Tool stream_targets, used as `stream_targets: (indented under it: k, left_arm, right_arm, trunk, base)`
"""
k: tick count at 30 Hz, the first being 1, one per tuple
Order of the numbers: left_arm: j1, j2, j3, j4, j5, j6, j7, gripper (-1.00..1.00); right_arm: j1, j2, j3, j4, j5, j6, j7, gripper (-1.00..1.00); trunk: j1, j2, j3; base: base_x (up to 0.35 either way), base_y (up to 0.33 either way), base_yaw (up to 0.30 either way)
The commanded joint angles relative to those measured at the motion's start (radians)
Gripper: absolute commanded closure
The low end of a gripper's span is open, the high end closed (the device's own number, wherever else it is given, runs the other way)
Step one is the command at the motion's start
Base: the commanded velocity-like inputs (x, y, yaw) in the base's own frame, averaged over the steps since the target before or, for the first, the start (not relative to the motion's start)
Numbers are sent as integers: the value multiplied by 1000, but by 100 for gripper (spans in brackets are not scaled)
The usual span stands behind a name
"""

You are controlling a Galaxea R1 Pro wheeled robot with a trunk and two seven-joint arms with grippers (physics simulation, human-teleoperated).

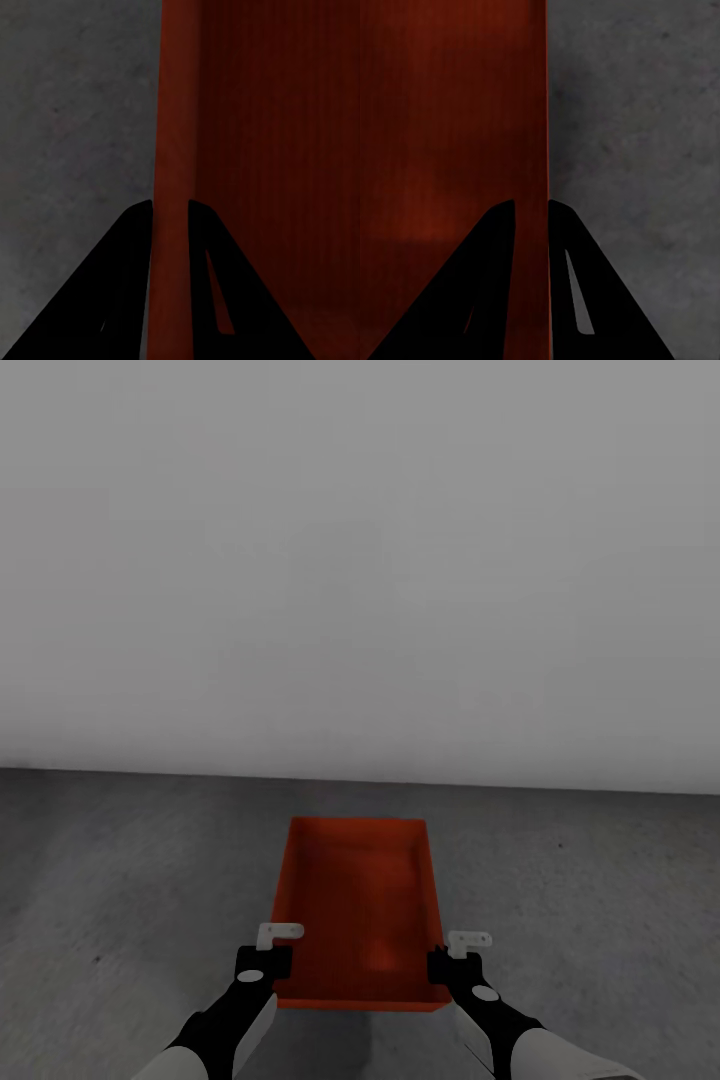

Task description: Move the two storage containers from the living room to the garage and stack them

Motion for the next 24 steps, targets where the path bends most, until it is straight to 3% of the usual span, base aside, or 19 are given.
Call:
stream_targets:
  k: [1, 7, 18, 24]
  left_arm:
    - [-1, 2, 22, 0, 103, 7, 14, 100]
    - [-1, 2, 22, 0, 103, 6, 14, 100]
    - [-1, 2, 22, 0, 103, 7, 14, 100]
    - [-1, 2, 22, 0, 103, 6, 14, 100]
  right_arm:
    - [-1, -7, -7, -3, -3, -8, 1, 100]
    - [-1, -7, -7, -3, -4, -8, 1, 100]
    - [-1, -7, -7, -3, -4, -8, 1, 100]
    - [-1, -7, -7, -3, -4, -8, 1, 100]
  trunk:
    - [0, 0, -1]
    - [0, 0, -1]
    - [42, -77, -35]
    - [42, -77, -35]
  base:
    - [0, 0, 0]
    - [0, 0, 0]
    - [0, 0, 0]
    - [0, 0, 0]
